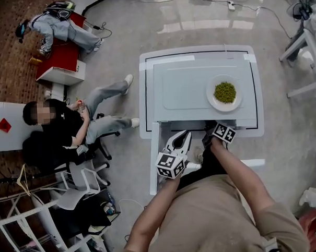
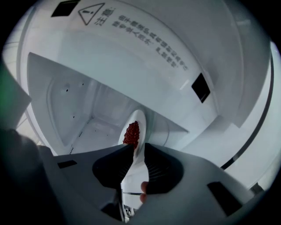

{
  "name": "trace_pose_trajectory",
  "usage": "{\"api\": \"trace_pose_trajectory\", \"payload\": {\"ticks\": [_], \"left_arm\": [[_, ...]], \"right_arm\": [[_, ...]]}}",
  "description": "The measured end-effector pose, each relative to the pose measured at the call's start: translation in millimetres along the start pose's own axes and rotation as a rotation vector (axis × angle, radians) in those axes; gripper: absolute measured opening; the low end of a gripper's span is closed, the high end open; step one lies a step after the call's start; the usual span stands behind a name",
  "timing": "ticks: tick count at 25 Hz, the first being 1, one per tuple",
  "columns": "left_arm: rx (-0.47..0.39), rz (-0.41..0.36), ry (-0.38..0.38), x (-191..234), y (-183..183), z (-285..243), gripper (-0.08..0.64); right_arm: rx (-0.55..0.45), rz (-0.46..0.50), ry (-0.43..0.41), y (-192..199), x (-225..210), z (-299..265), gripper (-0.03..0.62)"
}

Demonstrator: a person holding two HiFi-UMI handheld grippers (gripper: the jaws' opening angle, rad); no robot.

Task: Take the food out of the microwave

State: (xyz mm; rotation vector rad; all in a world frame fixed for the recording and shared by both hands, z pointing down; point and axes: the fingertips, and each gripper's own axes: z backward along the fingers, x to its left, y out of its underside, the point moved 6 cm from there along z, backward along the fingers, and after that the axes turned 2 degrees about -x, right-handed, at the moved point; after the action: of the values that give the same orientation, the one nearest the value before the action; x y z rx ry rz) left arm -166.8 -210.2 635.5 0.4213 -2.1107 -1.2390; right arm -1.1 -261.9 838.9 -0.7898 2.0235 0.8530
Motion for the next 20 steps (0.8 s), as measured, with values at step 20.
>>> {"api": "trace_pose_trajectory", "payload": {"ticks": [20], "left_arm": [[0.039,-0.050,0.037,-12,6,8,0.008]], "right_arm": [[-0.076,-0.214,-0.181,9,-11,17,0.034]]}}
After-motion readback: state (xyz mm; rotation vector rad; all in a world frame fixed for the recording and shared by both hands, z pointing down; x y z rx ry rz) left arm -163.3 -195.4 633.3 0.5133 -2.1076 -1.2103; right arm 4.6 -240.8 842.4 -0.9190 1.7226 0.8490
